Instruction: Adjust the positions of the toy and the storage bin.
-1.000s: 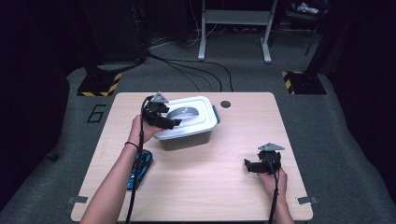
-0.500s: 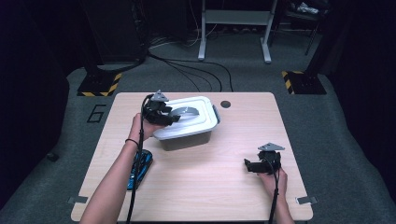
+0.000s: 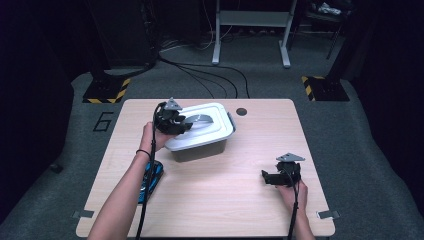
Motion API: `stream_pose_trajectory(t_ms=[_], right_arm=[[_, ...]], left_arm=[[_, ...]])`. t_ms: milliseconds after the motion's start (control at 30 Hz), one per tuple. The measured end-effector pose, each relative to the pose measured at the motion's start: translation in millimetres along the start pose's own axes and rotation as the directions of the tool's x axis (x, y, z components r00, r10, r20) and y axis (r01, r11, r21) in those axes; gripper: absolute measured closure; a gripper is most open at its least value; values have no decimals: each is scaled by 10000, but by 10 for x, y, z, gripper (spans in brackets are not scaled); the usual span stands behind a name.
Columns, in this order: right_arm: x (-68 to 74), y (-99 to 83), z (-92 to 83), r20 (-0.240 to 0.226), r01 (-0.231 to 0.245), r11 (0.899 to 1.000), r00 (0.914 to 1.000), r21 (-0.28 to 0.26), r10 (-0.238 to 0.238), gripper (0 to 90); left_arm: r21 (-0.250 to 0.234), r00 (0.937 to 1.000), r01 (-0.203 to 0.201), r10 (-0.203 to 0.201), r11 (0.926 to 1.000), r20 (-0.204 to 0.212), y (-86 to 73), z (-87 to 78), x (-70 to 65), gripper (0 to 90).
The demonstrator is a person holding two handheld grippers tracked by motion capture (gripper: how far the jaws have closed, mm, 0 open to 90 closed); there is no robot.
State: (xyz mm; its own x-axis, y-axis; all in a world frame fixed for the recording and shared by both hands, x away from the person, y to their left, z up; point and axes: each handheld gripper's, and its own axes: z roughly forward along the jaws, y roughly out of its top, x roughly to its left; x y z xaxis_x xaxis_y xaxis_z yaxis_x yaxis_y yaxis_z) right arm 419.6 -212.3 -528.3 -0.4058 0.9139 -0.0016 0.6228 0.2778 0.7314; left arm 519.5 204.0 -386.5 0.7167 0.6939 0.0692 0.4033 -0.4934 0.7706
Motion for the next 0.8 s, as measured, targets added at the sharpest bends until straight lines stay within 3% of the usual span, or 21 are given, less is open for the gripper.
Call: stream_pose_trajectory(t_ms=[167, 333, 567, 800], right_arm=[[-1, 0, 0, 3, 2, 10000, 10000, -1, -2, 67], [-1, 0, 0, 4, 3, 10000, 10000, -5, -3, 67], [-2, 0, 0, 11, 14, 10000, 10000, -15, -14, 69], [3, -1, -3, 40, -40, 10000, 10000, 9, 40, 71]], left_arm=[[224, 9988, -197, 207, 9996, -451, 1, -15, -28, 581], [245, 9978, -166, 181, 9996, -631, -16, -30, -30, 600], [420, 9959, -55, 92, 9991, -899, -22, -61, -28, 621], [569, 9915, 319, -244, 9979, -1278, -42, -105, -11, 641]])
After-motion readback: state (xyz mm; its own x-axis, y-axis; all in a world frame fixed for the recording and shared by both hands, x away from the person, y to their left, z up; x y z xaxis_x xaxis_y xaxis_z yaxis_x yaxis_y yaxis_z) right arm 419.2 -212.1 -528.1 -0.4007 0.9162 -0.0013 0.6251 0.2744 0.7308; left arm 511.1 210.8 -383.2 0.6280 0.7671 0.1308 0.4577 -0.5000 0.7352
